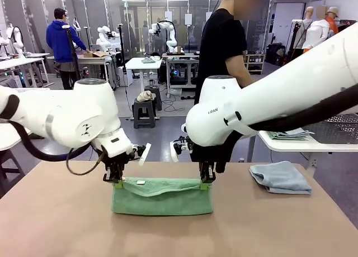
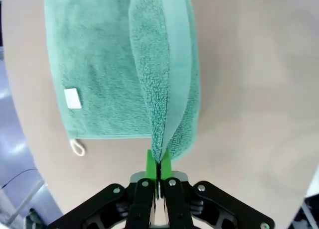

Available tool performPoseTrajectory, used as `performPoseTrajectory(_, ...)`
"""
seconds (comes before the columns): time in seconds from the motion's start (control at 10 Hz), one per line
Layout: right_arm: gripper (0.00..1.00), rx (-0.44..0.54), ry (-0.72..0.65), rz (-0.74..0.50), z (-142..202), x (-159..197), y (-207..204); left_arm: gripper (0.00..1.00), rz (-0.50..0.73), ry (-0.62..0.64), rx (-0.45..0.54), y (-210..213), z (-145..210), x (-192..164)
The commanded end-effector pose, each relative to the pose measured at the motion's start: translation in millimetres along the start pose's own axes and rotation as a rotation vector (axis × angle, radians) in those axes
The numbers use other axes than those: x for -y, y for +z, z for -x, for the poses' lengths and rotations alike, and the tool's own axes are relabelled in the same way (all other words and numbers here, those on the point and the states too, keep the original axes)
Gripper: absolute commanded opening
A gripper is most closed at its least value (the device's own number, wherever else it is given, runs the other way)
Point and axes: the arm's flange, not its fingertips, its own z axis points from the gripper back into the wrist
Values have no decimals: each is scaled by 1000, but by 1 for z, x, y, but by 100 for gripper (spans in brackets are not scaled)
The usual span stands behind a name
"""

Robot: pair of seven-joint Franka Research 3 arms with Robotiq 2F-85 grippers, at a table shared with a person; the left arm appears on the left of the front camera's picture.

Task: Fold the towels and place them in the basket.
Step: When a person lays out a Towel with hook on the table, fold it in half twice.

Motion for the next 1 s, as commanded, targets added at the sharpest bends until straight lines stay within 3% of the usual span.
performPoseTrajectory(0.0, 5, 26, -2, -53, 0, 28, -4, 4, 66, 13, 5, -4, -5, -40)
performPoseTrajectory(0.3, 5, 24, -21, -76, 11, 69, -23, 4, 76, 60, 23, -24, 1, -82)
performPoseTrajectory(0.9, 5, 25, 0, -66, 20, 122, -56, 4, 96, 134, 31, -74, 9, -124)
